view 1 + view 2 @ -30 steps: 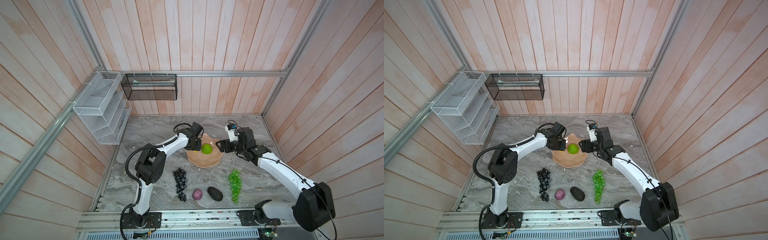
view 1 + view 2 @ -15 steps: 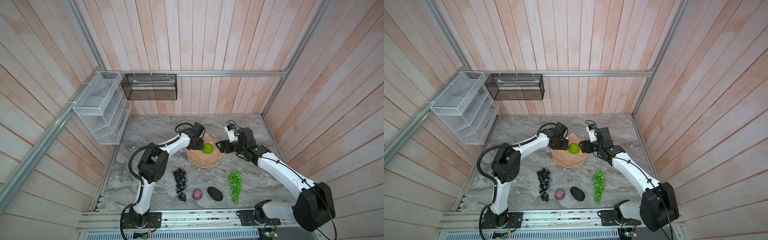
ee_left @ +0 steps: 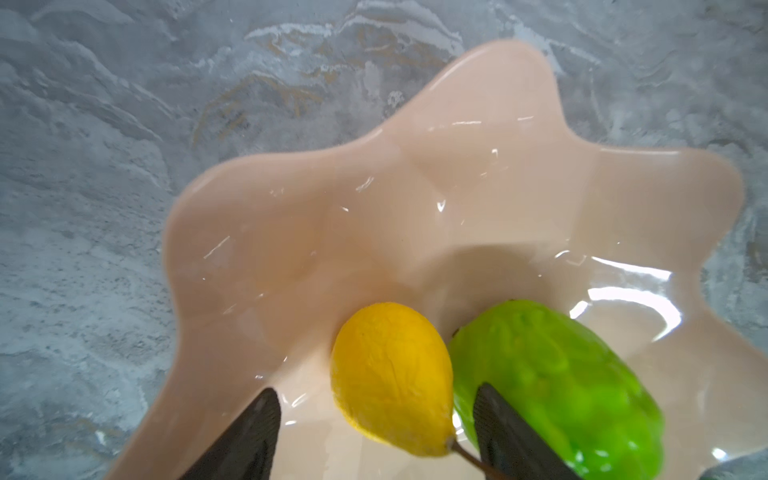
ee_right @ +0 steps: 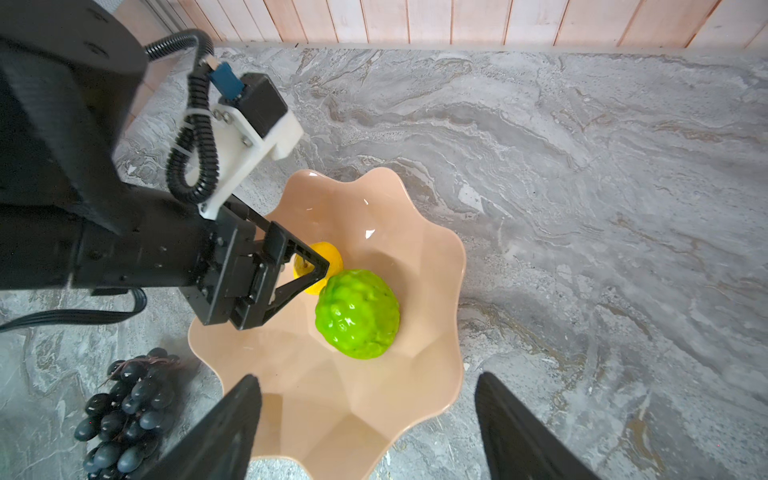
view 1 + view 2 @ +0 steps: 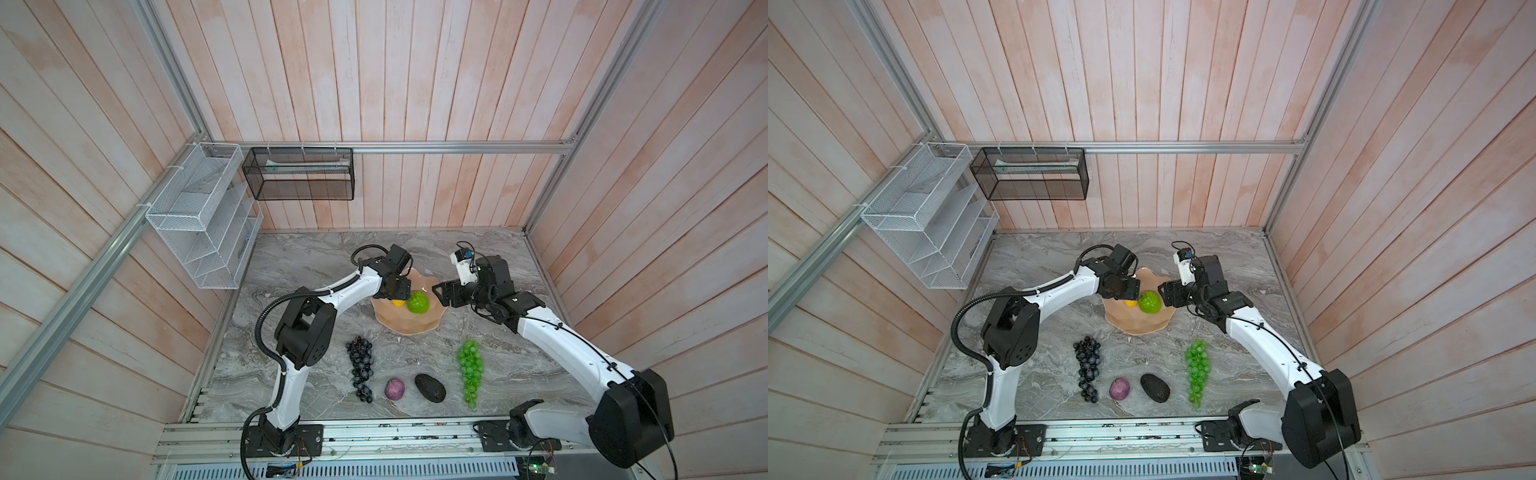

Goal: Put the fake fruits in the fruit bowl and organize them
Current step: 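Lower the yellow pear into the bowl beside the citrus and open the left gripper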

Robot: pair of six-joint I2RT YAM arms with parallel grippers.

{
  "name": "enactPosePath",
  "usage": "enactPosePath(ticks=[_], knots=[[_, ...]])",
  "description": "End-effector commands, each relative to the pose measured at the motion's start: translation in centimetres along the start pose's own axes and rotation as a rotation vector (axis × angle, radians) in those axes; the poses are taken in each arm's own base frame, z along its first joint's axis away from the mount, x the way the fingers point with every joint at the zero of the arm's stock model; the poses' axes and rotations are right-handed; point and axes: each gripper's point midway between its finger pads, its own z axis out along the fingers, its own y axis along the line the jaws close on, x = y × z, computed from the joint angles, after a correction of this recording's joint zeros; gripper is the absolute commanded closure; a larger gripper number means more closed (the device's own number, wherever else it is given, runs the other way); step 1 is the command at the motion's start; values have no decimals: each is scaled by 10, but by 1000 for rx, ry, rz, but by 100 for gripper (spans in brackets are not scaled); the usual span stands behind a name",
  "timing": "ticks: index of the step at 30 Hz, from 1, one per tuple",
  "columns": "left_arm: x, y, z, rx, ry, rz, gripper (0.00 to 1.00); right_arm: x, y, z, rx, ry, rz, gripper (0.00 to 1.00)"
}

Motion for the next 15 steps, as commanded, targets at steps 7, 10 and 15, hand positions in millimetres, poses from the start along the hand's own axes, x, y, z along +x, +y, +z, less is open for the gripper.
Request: enactPosePath(ticks=[7, 10, 15], knots=[[3, 2, -79, 72, -118, 15, 24, 12, 20, -10, -36, 41, -23, 20], [10, 8, -100, 83, -169, 3, 24, 40, 39, -8, -56, 108, -34, 21], [24, 33, -129, 26, -257, -58, 23, 105, 77, -18, -73, 228, -63, 20]])
